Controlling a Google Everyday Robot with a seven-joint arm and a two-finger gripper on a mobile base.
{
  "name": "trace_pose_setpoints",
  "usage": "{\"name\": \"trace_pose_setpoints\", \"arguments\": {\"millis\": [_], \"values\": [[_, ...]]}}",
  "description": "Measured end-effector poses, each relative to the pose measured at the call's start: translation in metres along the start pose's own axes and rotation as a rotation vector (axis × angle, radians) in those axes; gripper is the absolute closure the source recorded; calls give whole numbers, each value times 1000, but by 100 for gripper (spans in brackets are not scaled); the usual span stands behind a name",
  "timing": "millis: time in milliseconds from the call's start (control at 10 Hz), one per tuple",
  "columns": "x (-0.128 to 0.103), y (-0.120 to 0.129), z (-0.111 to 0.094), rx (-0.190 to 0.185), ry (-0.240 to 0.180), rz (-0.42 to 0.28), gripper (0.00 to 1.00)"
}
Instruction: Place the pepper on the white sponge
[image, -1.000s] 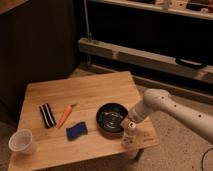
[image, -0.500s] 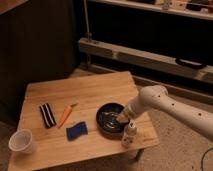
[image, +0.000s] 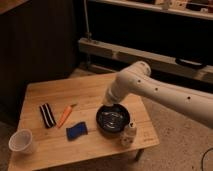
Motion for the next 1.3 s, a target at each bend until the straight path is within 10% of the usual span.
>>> {"name": "trace_pose_setpoints", "arguments": {"millis": [500, 900, 1300], "values": [[-21, -2, -3, -34, 24, 26, 83], [-100, 23, -33, -100, 65, -138, 83], [-128, 30, -46, -109, 78, -217, 83]]}}
